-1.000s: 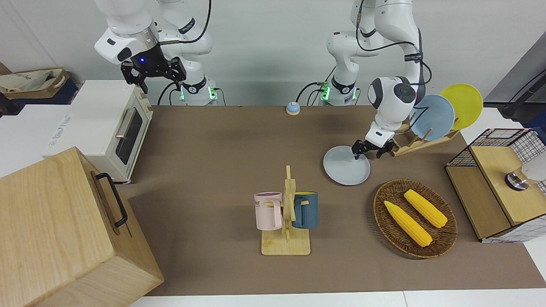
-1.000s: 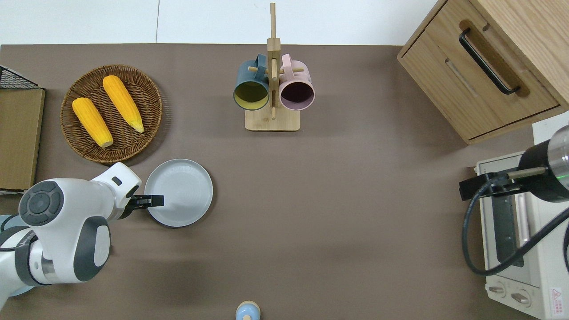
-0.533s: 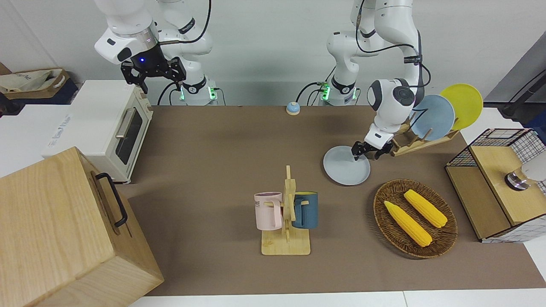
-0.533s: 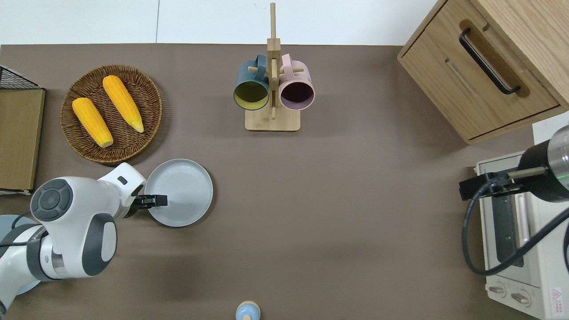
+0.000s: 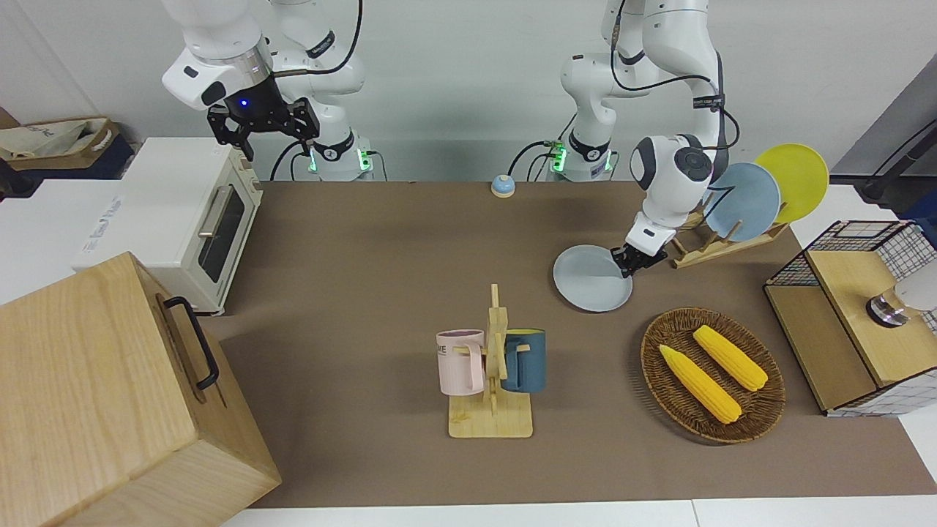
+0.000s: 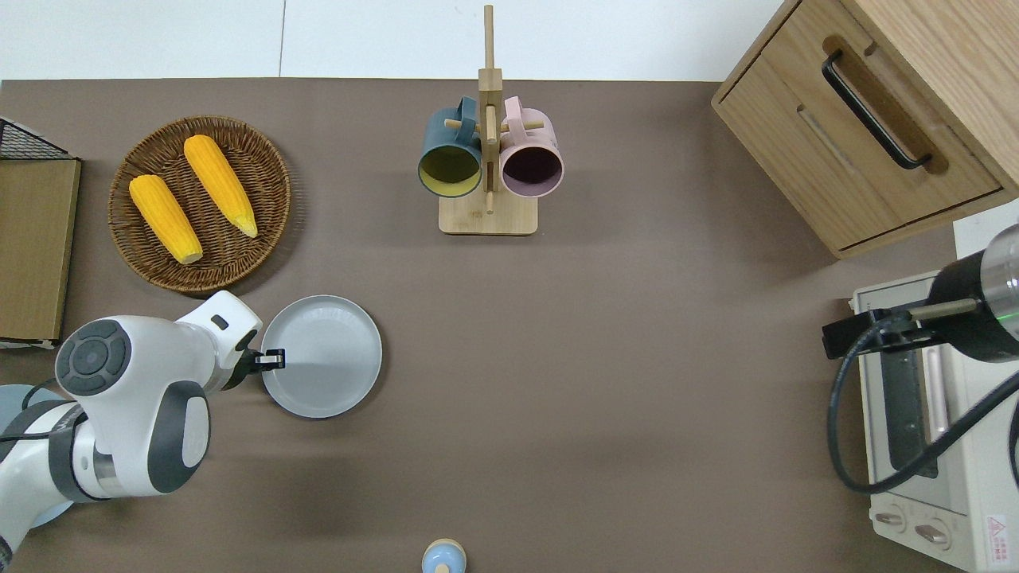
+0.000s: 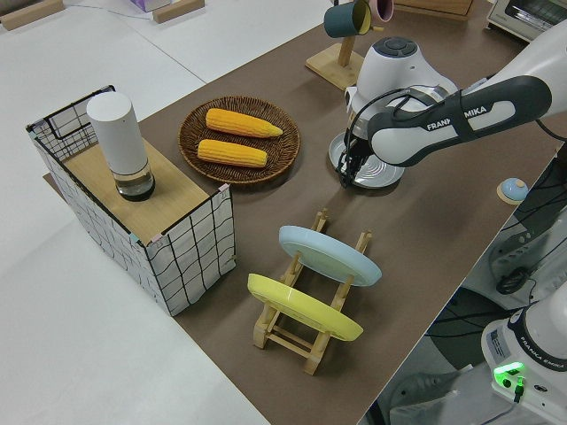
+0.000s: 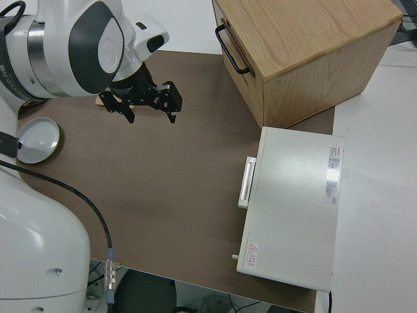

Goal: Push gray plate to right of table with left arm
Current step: 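Push the gray plate with the left gripper across the table toward the toaster oven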

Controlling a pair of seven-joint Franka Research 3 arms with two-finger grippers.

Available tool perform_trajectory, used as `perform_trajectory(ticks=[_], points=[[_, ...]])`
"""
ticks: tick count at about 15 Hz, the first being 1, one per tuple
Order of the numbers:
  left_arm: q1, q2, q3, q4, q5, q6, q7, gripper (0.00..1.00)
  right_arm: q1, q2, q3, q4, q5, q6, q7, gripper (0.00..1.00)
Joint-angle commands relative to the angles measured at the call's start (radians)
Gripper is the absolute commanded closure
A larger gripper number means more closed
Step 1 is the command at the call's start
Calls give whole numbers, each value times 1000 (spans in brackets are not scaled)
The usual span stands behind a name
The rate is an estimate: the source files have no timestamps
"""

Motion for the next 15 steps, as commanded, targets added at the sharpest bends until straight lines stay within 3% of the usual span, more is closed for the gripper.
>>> perform_trajectory(ticks=[1, 8, 15], points=[[-17, 6, 9, -15, -8, 26, 10, 1000, -19, -2, 16, 9, 4, -16, 13, 17], [-99, 32, 6, -15, -56, 64, -33, 1000, -20, -2, 16, 9, 4, -16, 13, 17], [-331, 46, 7, 2, -66, 81, -358, 1000, -19, -2, 16, 9, 4, -16, 13, 17]])
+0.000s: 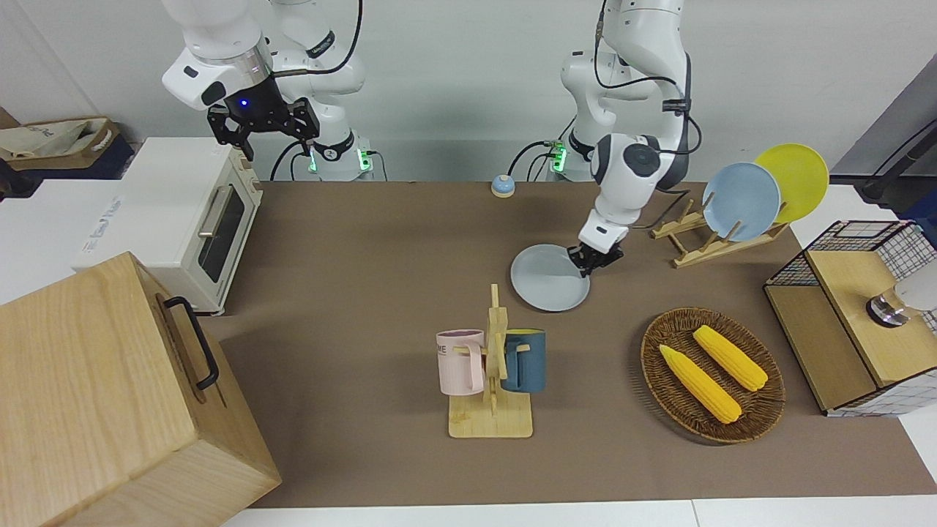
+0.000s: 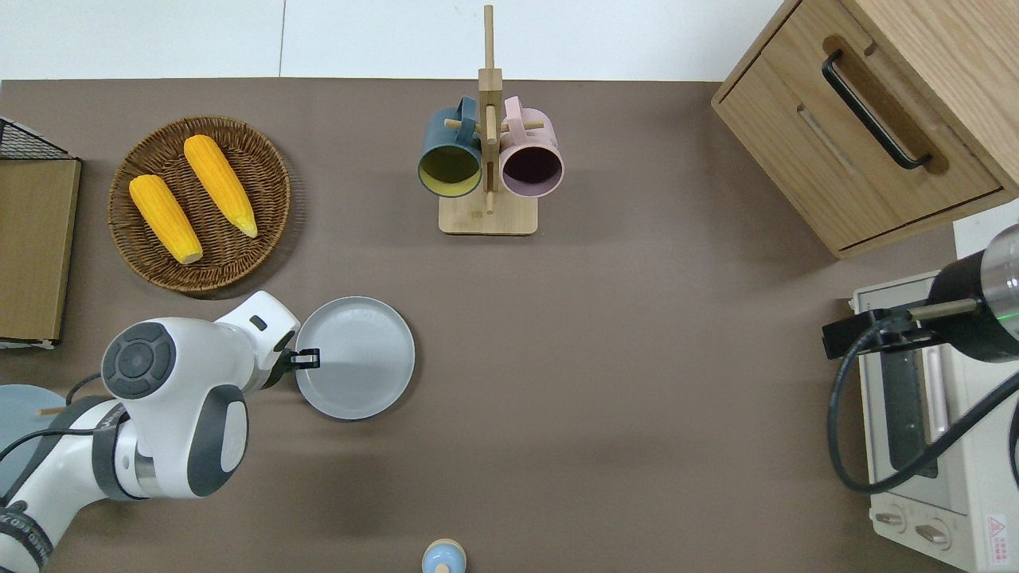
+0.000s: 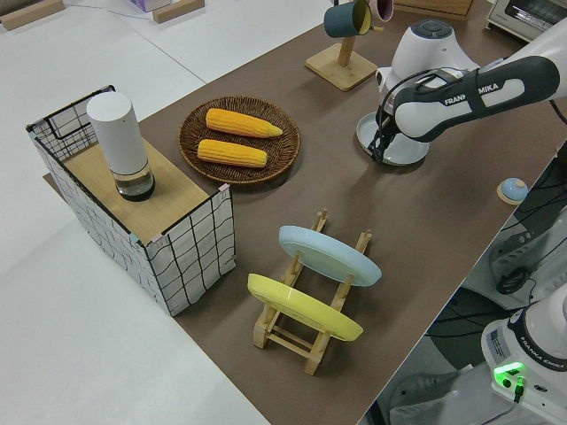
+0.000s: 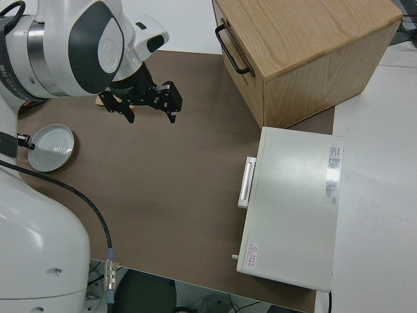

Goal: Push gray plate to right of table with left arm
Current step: 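Push the gray plate with the left gripper across the table toward the toaster oven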

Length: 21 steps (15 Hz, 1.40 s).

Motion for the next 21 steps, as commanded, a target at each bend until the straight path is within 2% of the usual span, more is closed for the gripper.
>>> perform_trajectory(ticks=[1, 7, 16, 21], points=[[-130, 39, 7, 5, -21, 36, -163, 1000, -20, -2, 16, 9, 4, -16, 13, 17], [-295, 96, 7, 72, -8, 35, -404, 1000, -19, -2, 16, 9, 4, -16, 13, 17], [-445, 219, 9, 248, 21, 20, -658, 1000, -20, -2, 16, 9, 4, -16, 13, 17], [-508, 312, 9, 417, 35, -89, -766, 1000, -20, -2, 16, 9, 4, -16, 12, 17]])
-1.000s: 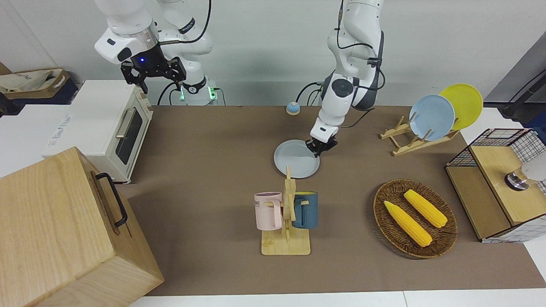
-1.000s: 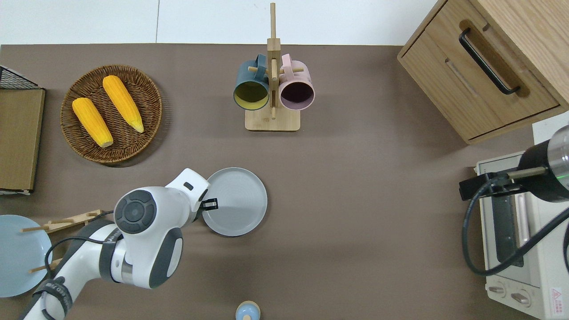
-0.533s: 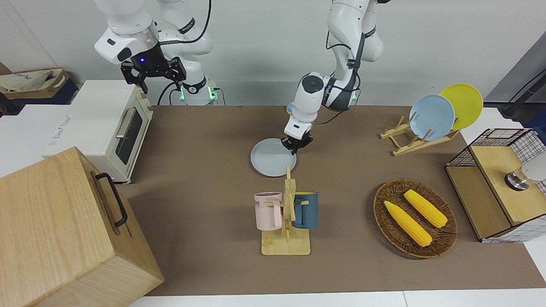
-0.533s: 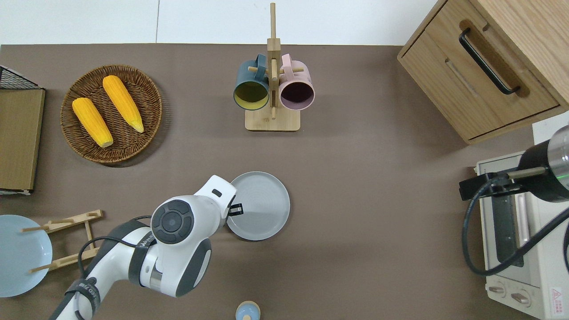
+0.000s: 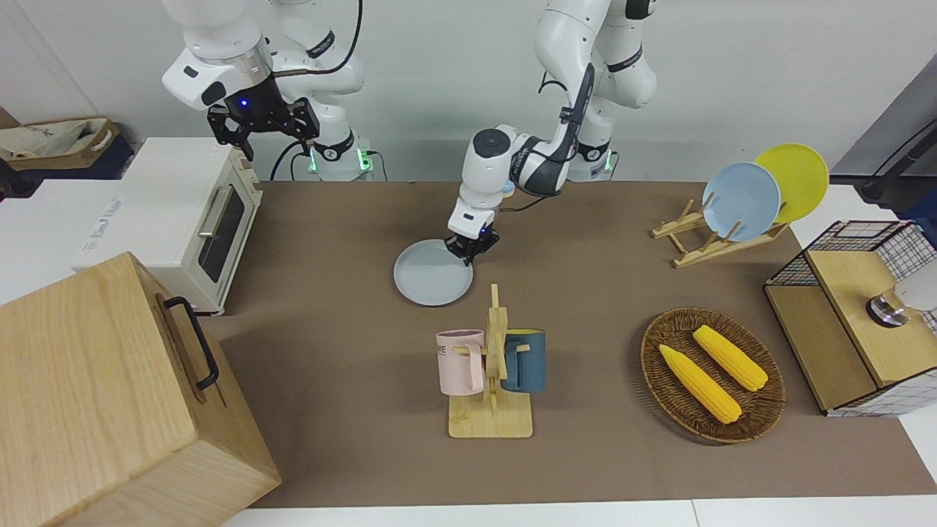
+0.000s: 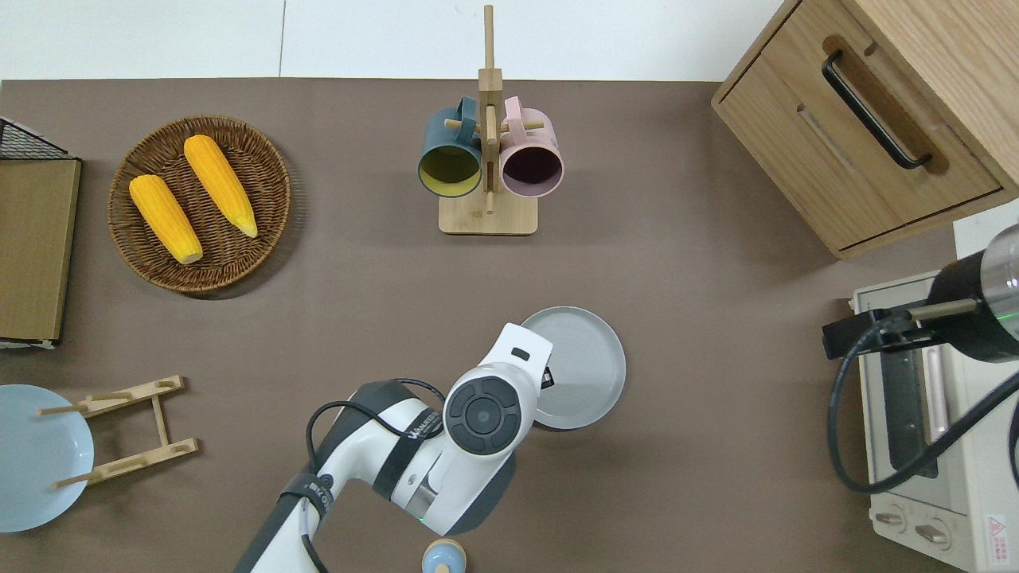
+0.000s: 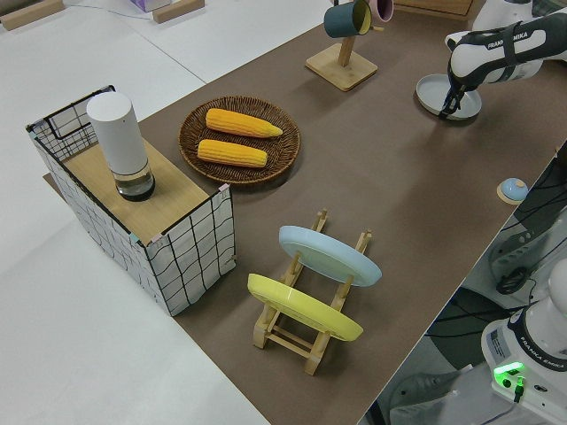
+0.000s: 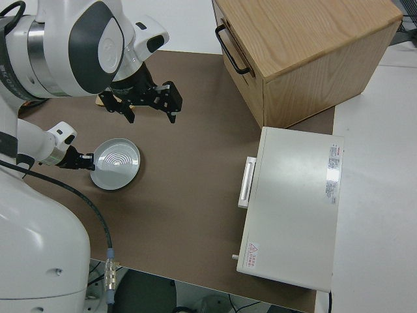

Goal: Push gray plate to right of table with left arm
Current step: 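Push the gray plate with the left gripper across the table toward the toaster oven, then hold the left gripper against the gray plate at its new spot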

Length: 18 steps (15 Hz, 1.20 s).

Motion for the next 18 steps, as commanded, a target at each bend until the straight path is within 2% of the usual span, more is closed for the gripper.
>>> perform_trajectory(ticks=[1, 7, 10, 12, 14, 15, 16, 18], points=[[-54, 117, 11, 167, 47, -100, -102, 1000, -20, -2, 16, 9, 4, -16, 12, 17], [-106, 161, 8, 235, 71, -106, -205, 1000, -20, -2, 16, 9, 4, -16, 13, 17], [-106, 198, -19, 289, 71, -108, -238, 1000, -20, -2, 16, 9, 4, -16, 13, 17], [-110, 206, -21, 298, 73, -108, -251, 978, -19, -2, 16, 9, 4, -16, 13, 17], [-110, 201, -18, 307, 73, -111, -251, 840, -19, -2, 16, 9, 4, -16, 13, 17], [-109, 200, -16, 310, 73, -117, -249, 726, -20, -2, 16, 9, 4, -16, 13, 17], [-106, 197, -16, 310, 74, -129, -248, 563, -19, -2, 16, 9, 4, -16, 12, 17], [-97, 180, -13, 312, 73, -161, -237, 374, -20, -2, 16, 9, 4, -16, 13, 17]])
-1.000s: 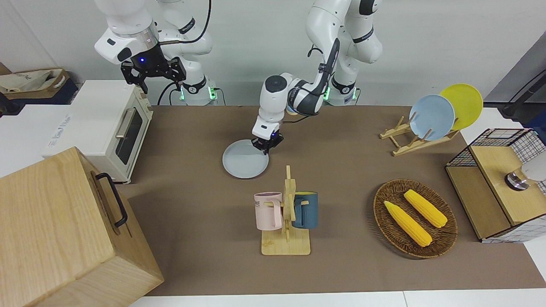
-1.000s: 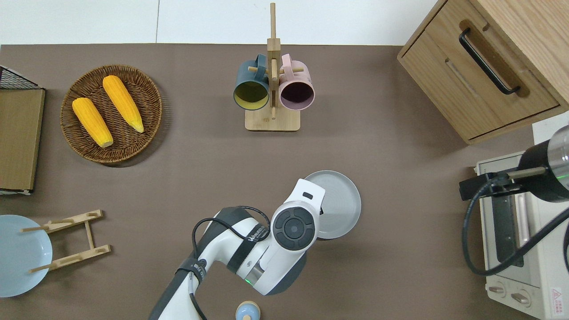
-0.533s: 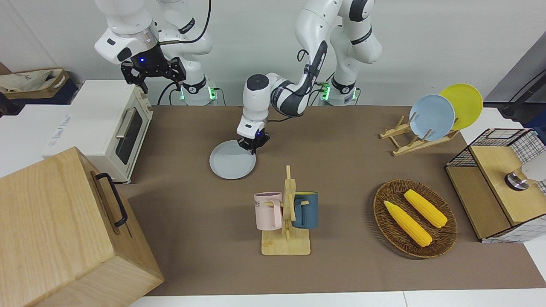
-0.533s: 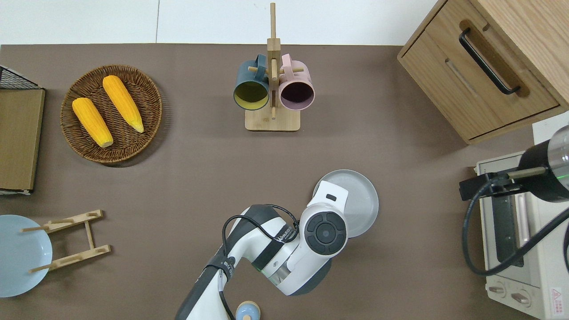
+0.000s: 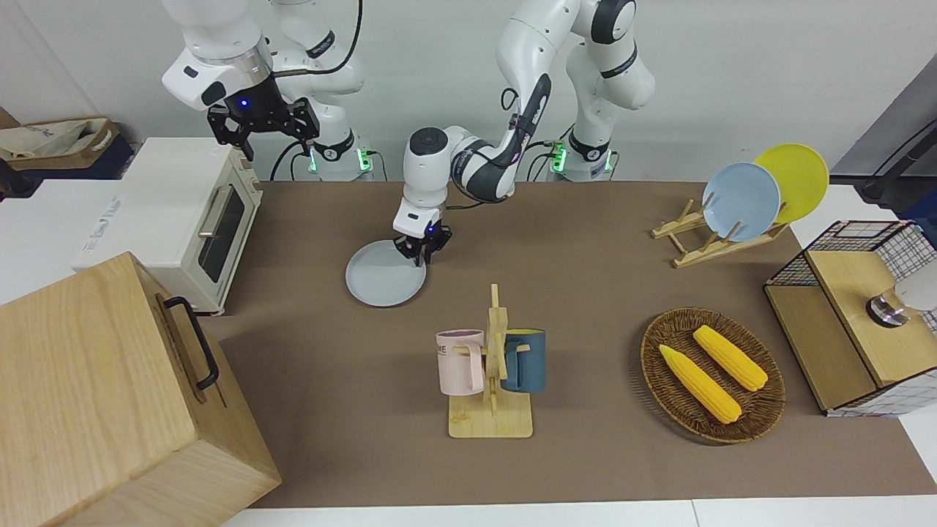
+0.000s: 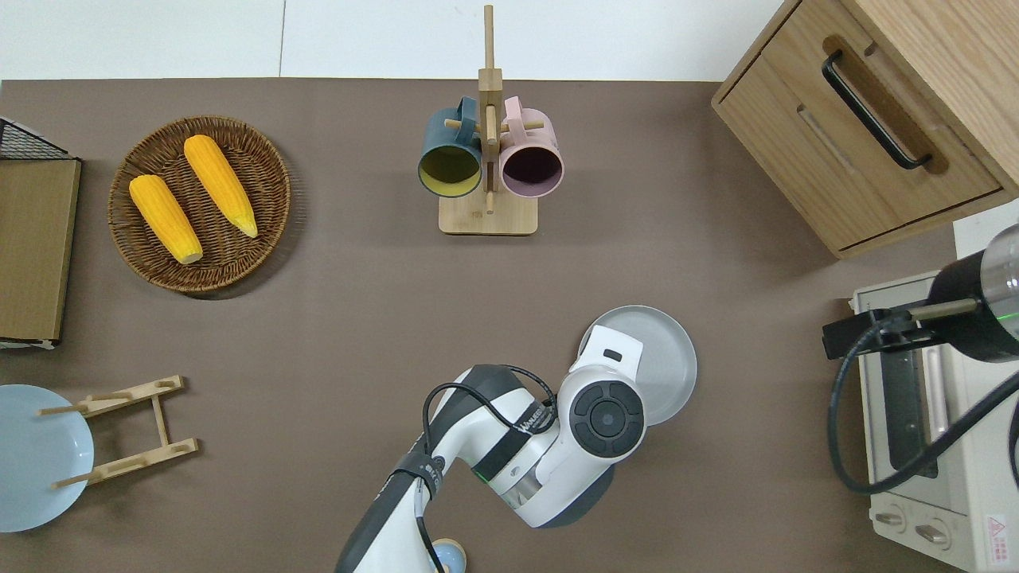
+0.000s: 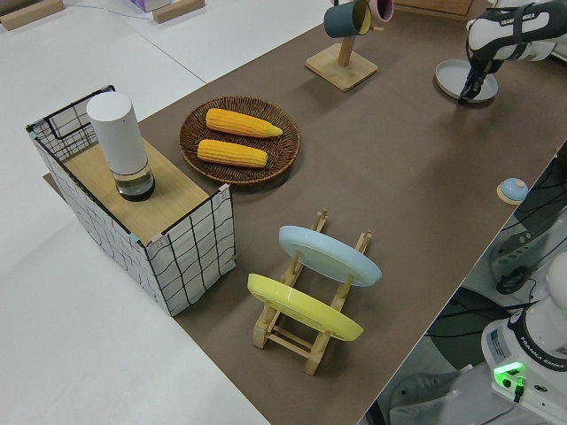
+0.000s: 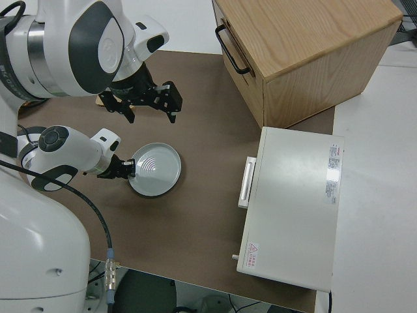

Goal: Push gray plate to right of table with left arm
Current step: 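Hold the left gripper against the gray plate at its new spot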

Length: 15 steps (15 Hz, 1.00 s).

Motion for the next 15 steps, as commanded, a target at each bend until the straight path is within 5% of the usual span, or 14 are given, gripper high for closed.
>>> perform_trajectory(ticks=[1, 3, 15], points=[[3, -12, 14, 35, 24, -75, -7, 284, -19, -2, 16, 9, 4, -16, 13, 17], [3, -32, 16, 35, 23, -100, 10, 4, -19, -2, 16, 9, 4, -16, 13, 17], [116, -233, 19, -73, -14, -237, 277, 0, -19, -2, 16, 9, 4, -16, 13, 17]])
